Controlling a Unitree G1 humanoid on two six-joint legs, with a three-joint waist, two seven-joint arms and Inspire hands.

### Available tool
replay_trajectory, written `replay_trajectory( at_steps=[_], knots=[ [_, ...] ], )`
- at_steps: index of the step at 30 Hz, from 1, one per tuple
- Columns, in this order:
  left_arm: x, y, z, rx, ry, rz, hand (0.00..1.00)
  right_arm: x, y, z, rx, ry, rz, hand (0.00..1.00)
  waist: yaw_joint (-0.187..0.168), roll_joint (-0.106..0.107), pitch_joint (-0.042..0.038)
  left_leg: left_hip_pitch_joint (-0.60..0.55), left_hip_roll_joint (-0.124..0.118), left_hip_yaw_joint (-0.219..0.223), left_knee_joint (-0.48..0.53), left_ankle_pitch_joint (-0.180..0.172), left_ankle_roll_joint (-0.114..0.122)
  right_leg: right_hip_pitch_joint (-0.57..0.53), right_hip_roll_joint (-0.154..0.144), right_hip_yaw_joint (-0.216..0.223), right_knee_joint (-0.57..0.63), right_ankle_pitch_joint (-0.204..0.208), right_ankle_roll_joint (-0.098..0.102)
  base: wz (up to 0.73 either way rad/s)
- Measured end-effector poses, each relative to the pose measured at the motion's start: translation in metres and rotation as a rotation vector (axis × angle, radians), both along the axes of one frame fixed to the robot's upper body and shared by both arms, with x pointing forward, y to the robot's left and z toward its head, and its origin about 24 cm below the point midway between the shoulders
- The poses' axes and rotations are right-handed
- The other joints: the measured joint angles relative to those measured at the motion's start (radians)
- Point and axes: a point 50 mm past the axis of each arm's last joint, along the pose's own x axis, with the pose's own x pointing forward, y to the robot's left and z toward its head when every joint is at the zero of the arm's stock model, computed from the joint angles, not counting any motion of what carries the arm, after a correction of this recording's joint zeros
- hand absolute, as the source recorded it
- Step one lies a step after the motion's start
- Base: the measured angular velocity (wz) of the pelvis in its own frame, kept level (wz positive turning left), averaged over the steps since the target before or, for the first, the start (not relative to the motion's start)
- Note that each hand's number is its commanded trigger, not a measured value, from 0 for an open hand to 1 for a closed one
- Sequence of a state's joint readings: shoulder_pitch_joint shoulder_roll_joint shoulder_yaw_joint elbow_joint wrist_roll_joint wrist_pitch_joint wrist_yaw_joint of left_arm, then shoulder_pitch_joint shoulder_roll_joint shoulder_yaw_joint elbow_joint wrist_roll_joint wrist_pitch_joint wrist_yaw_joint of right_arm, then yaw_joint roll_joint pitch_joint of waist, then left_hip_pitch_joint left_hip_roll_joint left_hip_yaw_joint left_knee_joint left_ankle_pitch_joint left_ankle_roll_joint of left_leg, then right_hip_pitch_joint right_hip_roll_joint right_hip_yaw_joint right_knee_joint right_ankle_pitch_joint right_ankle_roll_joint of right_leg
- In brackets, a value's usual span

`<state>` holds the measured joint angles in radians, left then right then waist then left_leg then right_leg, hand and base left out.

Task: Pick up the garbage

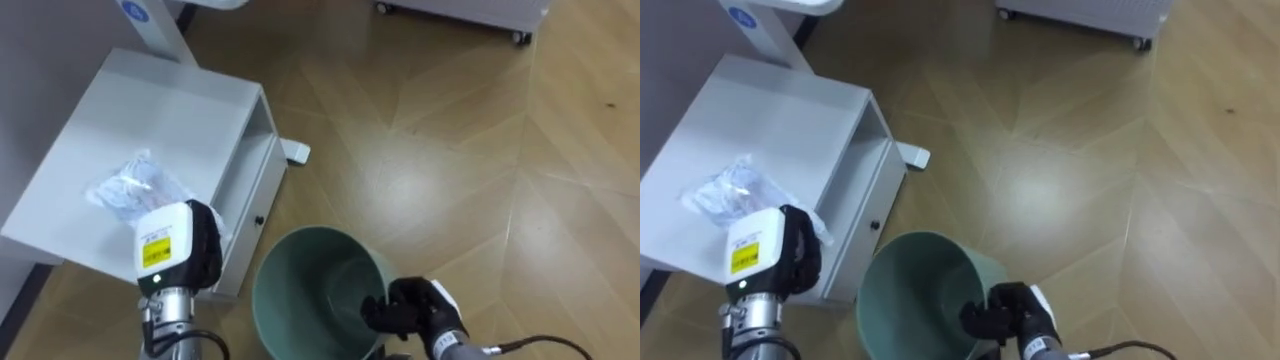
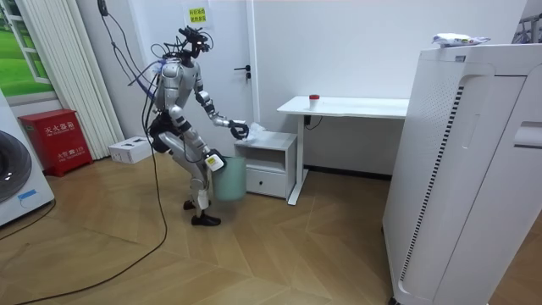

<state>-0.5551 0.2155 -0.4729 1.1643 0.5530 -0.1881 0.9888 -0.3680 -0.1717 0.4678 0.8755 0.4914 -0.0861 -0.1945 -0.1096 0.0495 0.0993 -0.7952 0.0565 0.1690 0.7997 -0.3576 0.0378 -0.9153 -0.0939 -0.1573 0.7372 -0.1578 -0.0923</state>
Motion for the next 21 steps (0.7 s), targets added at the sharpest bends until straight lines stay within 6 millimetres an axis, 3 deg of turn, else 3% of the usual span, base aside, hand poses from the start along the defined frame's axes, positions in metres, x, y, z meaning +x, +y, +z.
replay_trajectory(
  at_steps=[1, 7, 12, 21],
  knots=[
    [-0.002, 0.0, 0.0, -0.009, -0.021, -0.001, 1.0, -0.001, -0.005, 0.0, -0.014, -0.002, -0.016, 1.0, -0.001, -0.001, -0.0075, 0.011, 0.001, 0.0, -0.009, 0.0, 0.0, 0.012, 0.006, 0.002, -0.014, 0.003, 0.003, -0.1],
    [-0.007, -0.008, 0.004, -0.042, -0.095, -0.026, 1.0, 0.0, -0.023, 0.004, -0.06, -0.029, -0.092, 1.0, 0.01, -0.006, -0.0128, 0.056, 0.009, 0.012, -0.027, 0.0, 0.001, 0.061, 0.021, 0.012, -0.047, 0.018, 0.014, -0.1],
    [-0.013, -0.015, 0.008, -0.097, -0.141, -0.074, 1.0, -0.005, -0.027, 0.002, -0.071, -0.026, -0.134, 1.0, 0.02, -0.016, -0.0284, 0.096, 0.014, 0.019, -0.038, 0.004, 0.009, 0.102, 0.021, 0.017, -0.072, 0.032, 0.02, -0.04],
    [-0.019, -0.022, 0.012, -0.189, -0.147, -0.125, 1.0, -0.009, -0.04, 0.0, -0.042, -0.035, -0.195, 1.0, 0.038, -0.013, -0.0325, 0.134, 0.017, 0.02, -0.05, 0.011, 0.019, 0.15, 0.024, 0.015, -0.102, 0.052, 0.024, 0.0]
  ],
)
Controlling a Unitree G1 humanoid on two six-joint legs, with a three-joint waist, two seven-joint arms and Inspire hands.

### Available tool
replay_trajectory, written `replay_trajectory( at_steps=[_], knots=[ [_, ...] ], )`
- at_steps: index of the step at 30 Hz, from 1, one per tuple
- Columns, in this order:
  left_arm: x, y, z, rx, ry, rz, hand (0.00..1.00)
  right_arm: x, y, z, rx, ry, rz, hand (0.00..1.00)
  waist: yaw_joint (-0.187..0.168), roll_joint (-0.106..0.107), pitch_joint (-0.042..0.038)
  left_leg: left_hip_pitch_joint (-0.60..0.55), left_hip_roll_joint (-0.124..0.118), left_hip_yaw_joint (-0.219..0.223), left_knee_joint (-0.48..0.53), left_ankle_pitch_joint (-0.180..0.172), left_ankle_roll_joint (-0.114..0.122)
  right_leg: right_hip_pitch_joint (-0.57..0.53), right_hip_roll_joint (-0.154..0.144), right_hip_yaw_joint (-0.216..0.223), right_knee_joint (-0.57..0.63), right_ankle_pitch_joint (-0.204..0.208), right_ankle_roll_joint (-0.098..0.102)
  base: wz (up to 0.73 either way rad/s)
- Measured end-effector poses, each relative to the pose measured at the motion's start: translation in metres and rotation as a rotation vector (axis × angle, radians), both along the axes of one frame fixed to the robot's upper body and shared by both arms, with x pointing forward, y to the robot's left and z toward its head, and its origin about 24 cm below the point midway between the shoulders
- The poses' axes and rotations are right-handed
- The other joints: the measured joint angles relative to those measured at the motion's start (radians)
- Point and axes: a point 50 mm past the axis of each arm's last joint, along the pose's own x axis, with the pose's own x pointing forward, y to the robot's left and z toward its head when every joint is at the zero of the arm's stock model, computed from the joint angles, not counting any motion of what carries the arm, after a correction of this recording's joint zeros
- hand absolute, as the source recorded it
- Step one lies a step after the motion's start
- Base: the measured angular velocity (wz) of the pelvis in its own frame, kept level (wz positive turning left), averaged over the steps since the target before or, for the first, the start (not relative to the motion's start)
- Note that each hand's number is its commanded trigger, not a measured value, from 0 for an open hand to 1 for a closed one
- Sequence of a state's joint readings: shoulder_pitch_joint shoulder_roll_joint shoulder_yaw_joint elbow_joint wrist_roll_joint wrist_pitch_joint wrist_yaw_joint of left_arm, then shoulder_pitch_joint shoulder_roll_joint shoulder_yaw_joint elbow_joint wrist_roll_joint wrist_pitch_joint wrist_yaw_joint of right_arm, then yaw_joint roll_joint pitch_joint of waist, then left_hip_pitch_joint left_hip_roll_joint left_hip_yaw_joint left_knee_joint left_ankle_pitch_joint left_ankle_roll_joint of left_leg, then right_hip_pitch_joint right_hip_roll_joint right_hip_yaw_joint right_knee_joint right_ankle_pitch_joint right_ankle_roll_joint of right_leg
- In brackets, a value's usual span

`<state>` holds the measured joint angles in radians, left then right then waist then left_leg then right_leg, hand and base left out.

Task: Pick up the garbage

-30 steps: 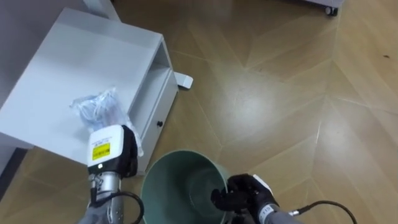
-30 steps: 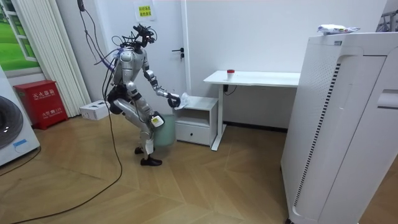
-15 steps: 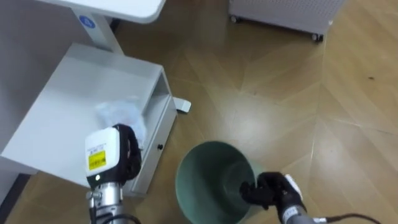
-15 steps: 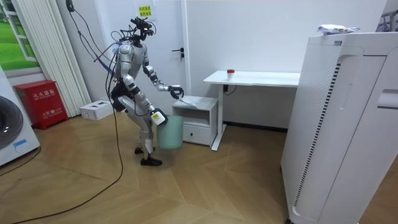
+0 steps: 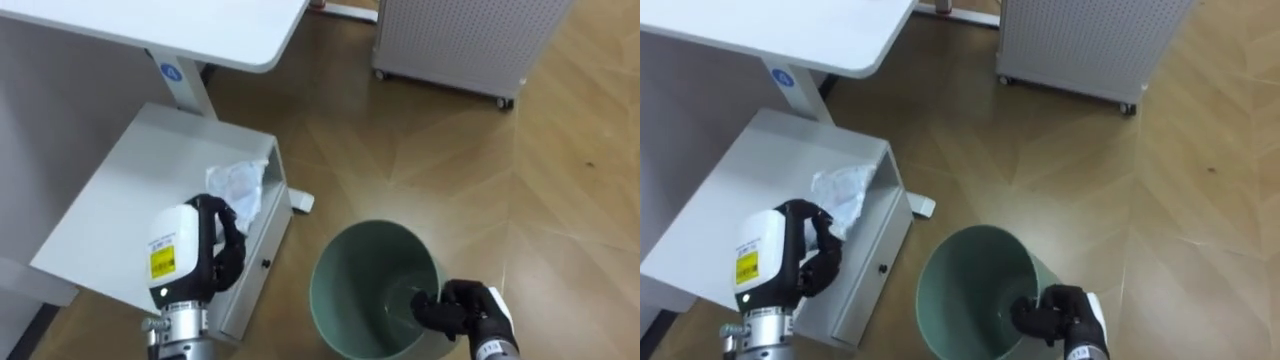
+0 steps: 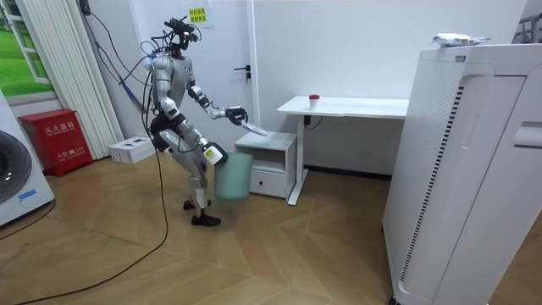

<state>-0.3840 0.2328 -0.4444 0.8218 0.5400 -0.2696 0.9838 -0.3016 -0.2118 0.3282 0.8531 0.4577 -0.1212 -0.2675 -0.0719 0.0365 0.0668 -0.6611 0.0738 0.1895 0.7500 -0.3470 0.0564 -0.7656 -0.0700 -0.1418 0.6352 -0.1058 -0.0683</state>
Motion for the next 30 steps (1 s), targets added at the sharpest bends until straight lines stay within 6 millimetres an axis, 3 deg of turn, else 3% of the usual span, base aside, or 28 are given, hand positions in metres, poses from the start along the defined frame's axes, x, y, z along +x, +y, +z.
replay_trajectory(
  at_steps=[12, 18, 30],
  knots=[
    [-0.016, -0.038, -0.01, -0.116, 0.151, -0.208, 1.0, 0.003, -0.002, 0.004, 0.01, -0.04, 0.009, 1.0, 0.037, -0.002, -0.0081, 0.003, -0.005, 0.014, -0.03, 0.005, 0.004, -0.005, 0.0, 0.005, -0.016, 0.006, 0.006, -0.01],
    [-0.017, -0.052, -0.016, -0.119, 0.266, -0.315, 1.0, 0.002, -0.002, 0.004, 0.01, -0.045, 0.016, 1.0, 0.039, -0.02, -0.0207, 0.011, -0.016, 0.015, -0.056, 0.014, 0.005, -0.002, -0.007, 0.006, -0.029, 0.008, 0.009, 0.01],
    [-0.028, -0.082, -0.03, -0.222, 0.497, -0.505, 1.0, 0.0, -0.001, 0.001, 0.015, -0.041, 0.016, 1.0, 0.044, -0.023, -0.0193, 0.01, -0.018, 0.018, -0.056, 0.013, 0.011, -0.005, -0.009, 0.011, -0.029, 0.009, 0.016, 0.0]
  ],
)
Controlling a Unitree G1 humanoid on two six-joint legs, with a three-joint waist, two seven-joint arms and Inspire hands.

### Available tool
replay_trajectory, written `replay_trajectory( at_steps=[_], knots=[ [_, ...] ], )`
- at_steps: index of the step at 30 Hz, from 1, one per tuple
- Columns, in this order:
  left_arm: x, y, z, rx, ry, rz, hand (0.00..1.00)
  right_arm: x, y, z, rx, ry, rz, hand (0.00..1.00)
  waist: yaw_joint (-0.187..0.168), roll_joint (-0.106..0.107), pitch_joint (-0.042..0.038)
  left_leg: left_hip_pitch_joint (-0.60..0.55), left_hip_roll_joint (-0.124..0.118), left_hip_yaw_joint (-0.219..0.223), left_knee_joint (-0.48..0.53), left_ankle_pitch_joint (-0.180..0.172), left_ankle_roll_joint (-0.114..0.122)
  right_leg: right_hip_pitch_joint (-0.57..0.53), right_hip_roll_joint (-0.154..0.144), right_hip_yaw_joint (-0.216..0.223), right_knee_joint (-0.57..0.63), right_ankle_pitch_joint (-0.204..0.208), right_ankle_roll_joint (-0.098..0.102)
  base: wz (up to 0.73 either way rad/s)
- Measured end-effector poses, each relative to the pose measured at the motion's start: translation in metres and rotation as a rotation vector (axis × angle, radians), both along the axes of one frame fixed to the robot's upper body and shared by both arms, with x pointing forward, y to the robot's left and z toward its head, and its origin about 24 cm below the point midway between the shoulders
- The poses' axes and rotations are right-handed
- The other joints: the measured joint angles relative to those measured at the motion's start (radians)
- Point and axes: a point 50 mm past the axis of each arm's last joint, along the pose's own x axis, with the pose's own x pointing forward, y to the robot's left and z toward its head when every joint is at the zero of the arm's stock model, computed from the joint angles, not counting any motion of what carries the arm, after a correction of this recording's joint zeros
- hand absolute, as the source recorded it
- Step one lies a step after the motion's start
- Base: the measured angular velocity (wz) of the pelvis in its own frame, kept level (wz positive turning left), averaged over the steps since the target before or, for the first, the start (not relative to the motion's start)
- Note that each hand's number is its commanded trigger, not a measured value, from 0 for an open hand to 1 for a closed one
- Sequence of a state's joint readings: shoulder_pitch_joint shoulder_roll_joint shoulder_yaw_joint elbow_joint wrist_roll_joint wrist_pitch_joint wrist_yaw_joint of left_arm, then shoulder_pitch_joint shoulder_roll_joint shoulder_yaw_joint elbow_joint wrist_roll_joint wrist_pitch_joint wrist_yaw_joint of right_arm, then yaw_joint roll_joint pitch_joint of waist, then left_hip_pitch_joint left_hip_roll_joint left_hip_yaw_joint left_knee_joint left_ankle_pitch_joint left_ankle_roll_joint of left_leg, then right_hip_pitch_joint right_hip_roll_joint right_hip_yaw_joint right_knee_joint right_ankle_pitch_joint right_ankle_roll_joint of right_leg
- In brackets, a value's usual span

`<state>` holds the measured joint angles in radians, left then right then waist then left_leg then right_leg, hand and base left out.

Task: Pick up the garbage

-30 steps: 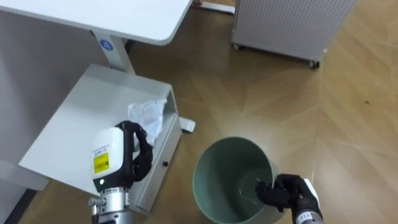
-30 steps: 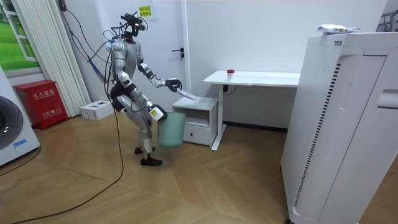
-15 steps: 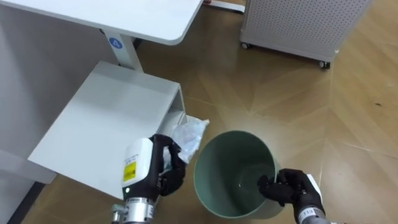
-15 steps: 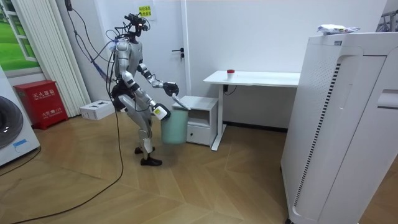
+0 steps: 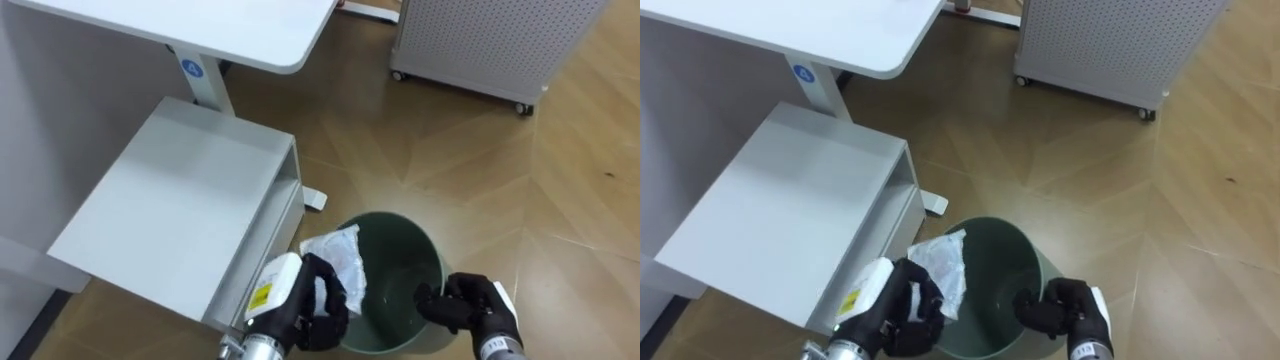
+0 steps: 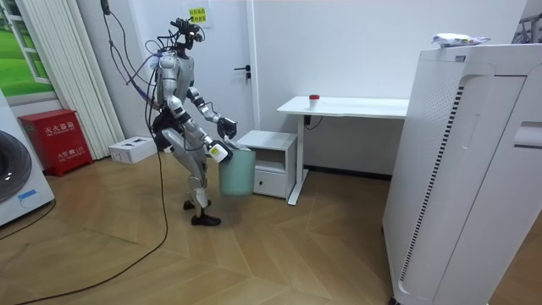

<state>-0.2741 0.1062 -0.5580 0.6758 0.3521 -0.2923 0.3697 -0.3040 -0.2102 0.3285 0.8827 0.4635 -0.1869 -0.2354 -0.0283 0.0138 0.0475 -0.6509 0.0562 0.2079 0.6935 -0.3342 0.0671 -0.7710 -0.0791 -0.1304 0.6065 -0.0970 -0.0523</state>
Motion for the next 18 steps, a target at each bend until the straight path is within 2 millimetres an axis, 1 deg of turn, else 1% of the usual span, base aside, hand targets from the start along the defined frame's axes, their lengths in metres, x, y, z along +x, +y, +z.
replay_trajectory(
  at_steps=[4, 7, 9, 12, 16, 17, 18],
  knots=[
    [-0.002, -0.007, -0.001, -0.036, 0.045, -0.033, 1.0, -0.001, 0.003, -0.001, 0.007, -0.002, 0.002, 1.0, -0.001, -0.007, 0.0014, 0.001, 0.0, 0.005, -0.001, 0.0, 0.0, 0.0, 0.001, 0.001, -0.001, 0.0, 0.0, 0.0],
    [-0.005, -0.012, -0.004, -0.038, 0.082, -0.08, 1.0, 0.0, 0.012, -0.002, 0.027, -0.007, 0.017, 1.0, -0.009, -0.017, 0.0049, -0.001, 0.001, 0.001, -0.001, 0.0, 0.0, -0.001, 0.001, 0.0, -0.002, 0.0, 0.0, 0.0],
    [-0.006, -0.015, -0.004, -0.038, 0.095, -0.103, 1.0, 0.0, 0.017, -0.003, 0.036, -0.01, 0.029, 1.0, -0.011, -0.02, 0.0053, -0.002, 0.001, -0.001, -0.002, -0.001, 0.001, -0.001, 0.001, -0.001, -0.004, 0.0, 0.001, 0.0],
    [-0.008, -0.02, -0.005, -0.041, 0.112, -0.132, 1.0, 0.0, 0.022, -0.003, 0.045, -0.012, 0.056, 1.0, -0.011, -0.021, 0.0049, -0.003, 0.001, -0.001, -0.003, -0.001, 0.001, -0.001, 0.001, -0.001, -0.007, 0.0, 0.001, 0.0],
    [-0.01, -0.024, -0.006, -0.042, 0.127, -0.16, 1.0, 0.0, 0.025, -0.003, 0.041, -0.018, 0.081, 1.0, -0.007, -0.021, 0.0049, -0.003, 0.001, 0.0, -0.009, -0.001, 0.001, -0.001, 0.001, -0.001, -0.017, 0.0, 0.002, 0.0],
    [-0.01, -0.025, -0.006, -0.042, 0.128, -0.164, 0.82, 0.0, 0.025, -0.003, 0.041, -0.019, 0.081, 1.0, -0.007, -0.021, 0.0049, -0.003, 0.001, 0.0, -0.009, -0.001, 0.001, -0.002, 0.001, -0.001, -0.017, 0.0, 0.002, 0.0],
    [-0.011, -0.026, -0.006, -0.043, 0.131, -0.169, 0.29, 0.0, 0.025, -0.003, 0.042, -0.019, 0.083, 1.0, -0.007, -0.021, 0.0049, -0.004, 0.001, -0.001, -0.011, -0.001, 0.001, -0.002, 0.001, -0.002, -0.019, 0.0, 0.002, 0.0]
  ],
)
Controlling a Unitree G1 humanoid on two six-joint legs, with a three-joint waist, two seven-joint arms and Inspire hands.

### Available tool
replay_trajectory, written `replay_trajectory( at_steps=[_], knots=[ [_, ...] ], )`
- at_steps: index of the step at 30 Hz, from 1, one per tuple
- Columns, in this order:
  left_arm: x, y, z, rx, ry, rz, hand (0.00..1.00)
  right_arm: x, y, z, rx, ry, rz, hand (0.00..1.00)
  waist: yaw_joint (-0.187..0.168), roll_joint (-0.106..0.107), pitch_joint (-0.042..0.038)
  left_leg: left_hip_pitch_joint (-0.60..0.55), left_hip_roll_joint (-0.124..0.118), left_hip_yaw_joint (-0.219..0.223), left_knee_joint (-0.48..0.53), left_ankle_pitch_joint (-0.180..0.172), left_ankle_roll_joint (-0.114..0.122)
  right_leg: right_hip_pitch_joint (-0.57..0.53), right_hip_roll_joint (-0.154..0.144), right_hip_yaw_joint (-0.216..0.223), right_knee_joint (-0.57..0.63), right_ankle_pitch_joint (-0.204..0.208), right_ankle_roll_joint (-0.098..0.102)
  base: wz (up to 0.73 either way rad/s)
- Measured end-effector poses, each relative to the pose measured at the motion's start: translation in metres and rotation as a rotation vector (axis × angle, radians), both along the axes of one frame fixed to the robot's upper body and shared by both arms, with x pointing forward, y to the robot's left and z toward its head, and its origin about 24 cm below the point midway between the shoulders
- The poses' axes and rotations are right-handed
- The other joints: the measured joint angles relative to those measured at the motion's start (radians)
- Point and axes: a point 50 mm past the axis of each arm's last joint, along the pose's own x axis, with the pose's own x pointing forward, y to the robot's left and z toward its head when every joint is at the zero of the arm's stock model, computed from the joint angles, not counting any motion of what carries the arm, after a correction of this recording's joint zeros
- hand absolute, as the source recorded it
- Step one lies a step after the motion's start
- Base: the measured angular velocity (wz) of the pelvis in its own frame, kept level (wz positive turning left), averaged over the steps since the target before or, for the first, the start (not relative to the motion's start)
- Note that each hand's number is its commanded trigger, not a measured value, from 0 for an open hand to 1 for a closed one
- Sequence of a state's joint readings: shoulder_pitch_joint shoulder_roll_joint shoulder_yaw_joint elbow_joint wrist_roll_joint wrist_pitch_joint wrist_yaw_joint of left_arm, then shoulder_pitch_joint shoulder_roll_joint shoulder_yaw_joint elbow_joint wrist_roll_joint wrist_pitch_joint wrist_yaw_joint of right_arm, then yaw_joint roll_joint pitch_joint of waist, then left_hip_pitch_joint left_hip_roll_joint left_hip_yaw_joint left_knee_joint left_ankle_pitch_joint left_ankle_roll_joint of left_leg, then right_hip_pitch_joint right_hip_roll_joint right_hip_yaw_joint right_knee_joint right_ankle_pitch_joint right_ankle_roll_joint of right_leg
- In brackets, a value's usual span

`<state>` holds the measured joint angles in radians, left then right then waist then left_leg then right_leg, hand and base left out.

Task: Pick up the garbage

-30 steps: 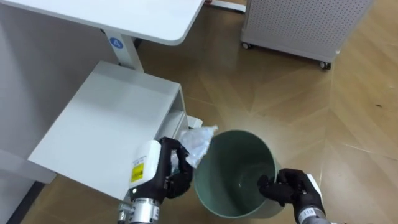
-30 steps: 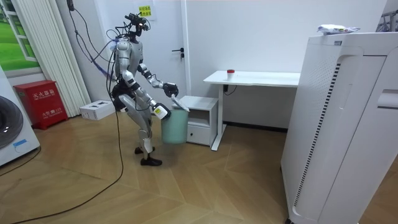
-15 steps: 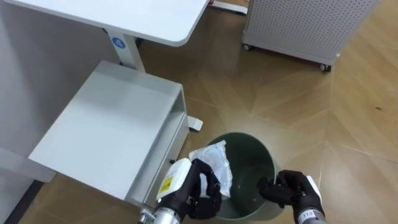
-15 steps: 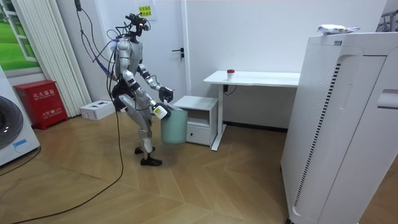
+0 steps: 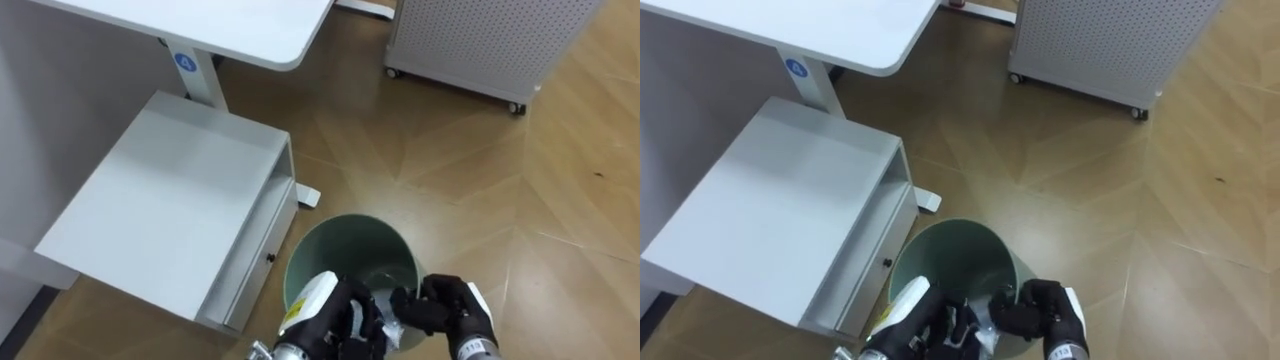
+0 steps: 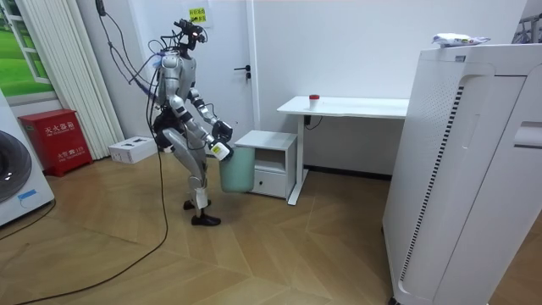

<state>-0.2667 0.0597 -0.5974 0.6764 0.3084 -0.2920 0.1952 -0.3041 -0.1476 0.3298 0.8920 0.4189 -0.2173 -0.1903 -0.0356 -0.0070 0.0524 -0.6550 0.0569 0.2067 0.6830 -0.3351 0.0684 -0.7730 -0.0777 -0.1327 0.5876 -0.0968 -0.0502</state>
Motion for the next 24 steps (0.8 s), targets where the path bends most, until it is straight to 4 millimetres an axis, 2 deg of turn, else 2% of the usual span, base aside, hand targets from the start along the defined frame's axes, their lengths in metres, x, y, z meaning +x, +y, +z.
replay_trajectory(
  at_steps=[1, 8, 24],
  knots=[
    [-0.0002, -0.0008, 0.0, -0.001, 0.004, -0.006, 0.0, -0.0002, 0.0001, -0.0002, 0.001, 0.001, 0.002, 1.0, -0.001, 0.0, -0.0001, -0.001, 0.0, -0.001, -0.001, 0.0, 0.0, 0.0, 0.0, -0.001, 0.0, 0.0, 0.0, 0.0],
    [-0.0016, -0.0028, -0.0009, 0.003, 0.014, -0.024, 0.0, -0.001, 0.0024, -0.0011, 0.013, 0.004, 0.013, 1.0, -0.015, 0.0, -0.0011, -0.001, -0.001, -0.002, -0.01, 0.0, 0.0, 0.0, 0.0, -0.004, -0.004, 0.0, 0.001, 0.0],
    [-0.0087, 0.0029, -0.0095, 0.013, 0.048, -0.007, 0.0, -0.0045, 0.001, -0.0043, 0.007, 0.016, -0.003, 1.0, -0.015, 0.002, -0.0033, 0.0, 0.0, -0.002, 0.008, 0.0, 0.0, 0.002, -0.002, -0.004, 0.013, -0.001, 0.001, 0.0]
  ],
)
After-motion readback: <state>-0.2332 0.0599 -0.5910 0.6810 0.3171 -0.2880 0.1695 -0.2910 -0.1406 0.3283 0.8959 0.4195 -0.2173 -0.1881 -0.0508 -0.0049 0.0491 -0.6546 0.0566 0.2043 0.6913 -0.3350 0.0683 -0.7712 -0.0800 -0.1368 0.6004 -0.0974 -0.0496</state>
